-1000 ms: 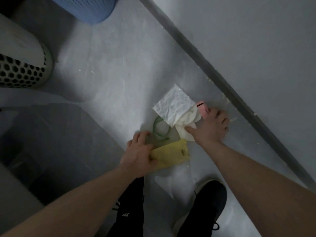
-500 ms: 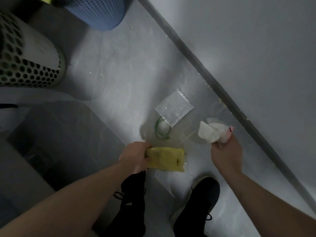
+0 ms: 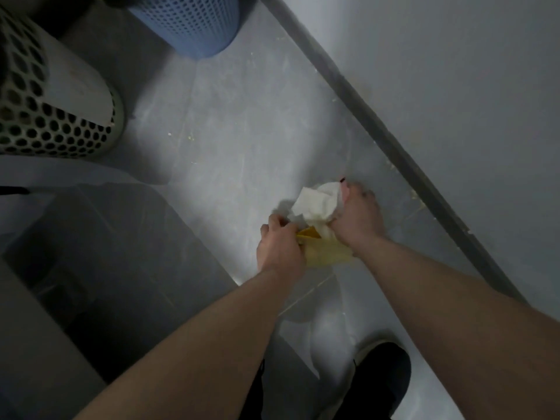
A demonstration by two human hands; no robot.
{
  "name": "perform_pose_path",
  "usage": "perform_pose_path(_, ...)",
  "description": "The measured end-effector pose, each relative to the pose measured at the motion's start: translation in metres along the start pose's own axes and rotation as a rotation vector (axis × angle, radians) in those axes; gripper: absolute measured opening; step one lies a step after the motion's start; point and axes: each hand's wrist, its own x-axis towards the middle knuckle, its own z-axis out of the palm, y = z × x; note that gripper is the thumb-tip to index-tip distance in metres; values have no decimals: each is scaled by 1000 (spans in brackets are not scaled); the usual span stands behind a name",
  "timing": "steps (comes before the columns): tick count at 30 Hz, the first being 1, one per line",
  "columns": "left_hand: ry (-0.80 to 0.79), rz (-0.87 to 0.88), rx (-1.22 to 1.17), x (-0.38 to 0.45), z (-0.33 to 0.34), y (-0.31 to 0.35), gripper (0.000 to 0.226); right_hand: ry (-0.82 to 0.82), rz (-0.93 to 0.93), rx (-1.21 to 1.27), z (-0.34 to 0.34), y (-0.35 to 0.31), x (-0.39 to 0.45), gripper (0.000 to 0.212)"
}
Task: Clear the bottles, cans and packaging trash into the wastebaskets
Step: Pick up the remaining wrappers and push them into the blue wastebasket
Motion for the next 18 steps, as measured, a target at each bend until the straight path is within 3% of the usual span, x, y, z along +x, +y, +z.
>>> perform_pose_path(4,-43,-57,-11,2,2,2,26,23,18,-82,-1,29,-24,33)
perform_pose_path(8,-43,-59,-22,-30,-16,-17,10,99,62,67,-30,57,-58,36)
perform_pose_path(13,-27,-77,-124,-104,-73,-26,12,180,135,283,-108,50,-127,29)
perform_pose_path(18,38,-188,-222,-188,-156,-12,26,109,167,377,-193,31,-197,23)
